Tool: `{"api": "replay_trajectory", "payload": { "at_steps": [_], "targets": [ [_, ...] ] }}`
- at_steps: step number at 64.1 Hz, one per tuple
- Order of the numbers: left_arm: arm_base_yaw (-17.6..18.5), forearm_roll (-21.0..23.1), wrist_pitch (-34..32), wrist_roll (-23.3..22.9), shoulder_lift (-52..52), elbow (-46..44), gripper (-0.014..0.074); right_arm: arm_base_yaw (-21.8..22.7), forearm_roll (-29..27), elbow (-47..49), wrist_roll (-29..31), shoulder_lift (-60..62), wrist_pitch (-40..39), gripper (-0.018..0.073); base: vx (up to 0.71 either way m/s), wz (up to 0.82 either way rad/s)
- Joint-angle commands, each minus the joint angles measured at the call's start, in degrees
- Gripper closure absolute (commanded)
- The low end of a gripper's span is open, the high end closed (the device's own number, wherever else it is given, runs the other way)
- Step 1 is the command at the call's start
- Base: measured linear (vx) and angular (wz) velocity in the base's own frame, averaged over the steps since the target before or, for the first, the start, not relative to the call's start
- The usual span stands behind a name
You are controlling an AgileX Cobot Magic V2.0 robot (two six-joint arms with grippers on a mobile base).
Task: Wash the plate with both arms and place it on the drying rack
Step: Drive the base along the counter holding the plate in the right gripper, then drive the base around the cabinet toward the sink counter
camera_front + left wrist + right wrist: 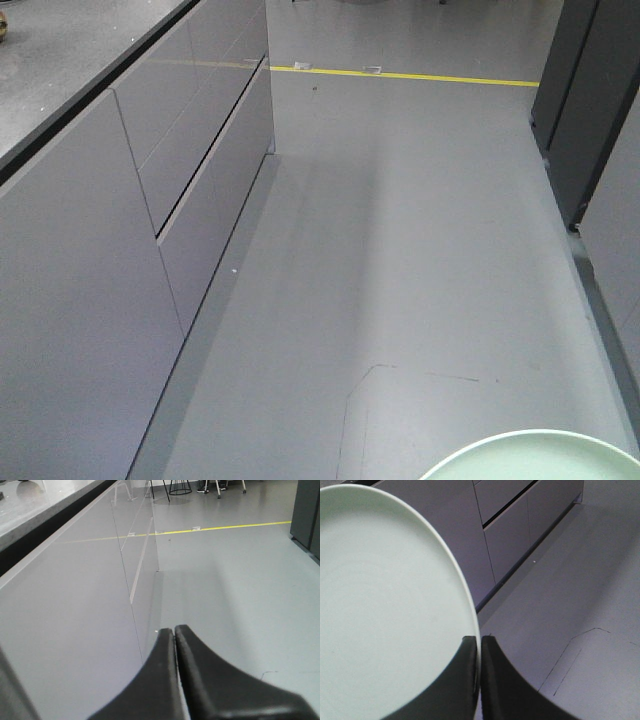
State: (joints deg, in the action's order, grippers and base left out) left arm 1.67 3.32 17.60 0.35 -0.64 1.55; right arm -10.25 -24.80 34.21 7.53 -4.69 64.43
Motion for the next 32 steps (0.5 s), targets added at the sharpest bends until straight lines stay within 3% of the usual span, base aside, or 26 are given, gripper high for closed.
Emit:
{"api": "replay_trajectory", "payload": {
  "at_steps": [1, 32],
  "targets": [
    [0.47, 0.18, -3.98, -0.35, -0.82, -1.47, 0.0603, 0.34, -1.33, 1.25, -0.02, -1.06, -4.11, 0.0564, 0.36, -0.01],
    [0.47, 0.18, -3.98, -0.35, -0.82, -1.47, 0.0603, 0.34, -1.33, 1.25, -0.02, -1.06, -4.11, 0.0564, 0.35, -0.06]
  ]
}}
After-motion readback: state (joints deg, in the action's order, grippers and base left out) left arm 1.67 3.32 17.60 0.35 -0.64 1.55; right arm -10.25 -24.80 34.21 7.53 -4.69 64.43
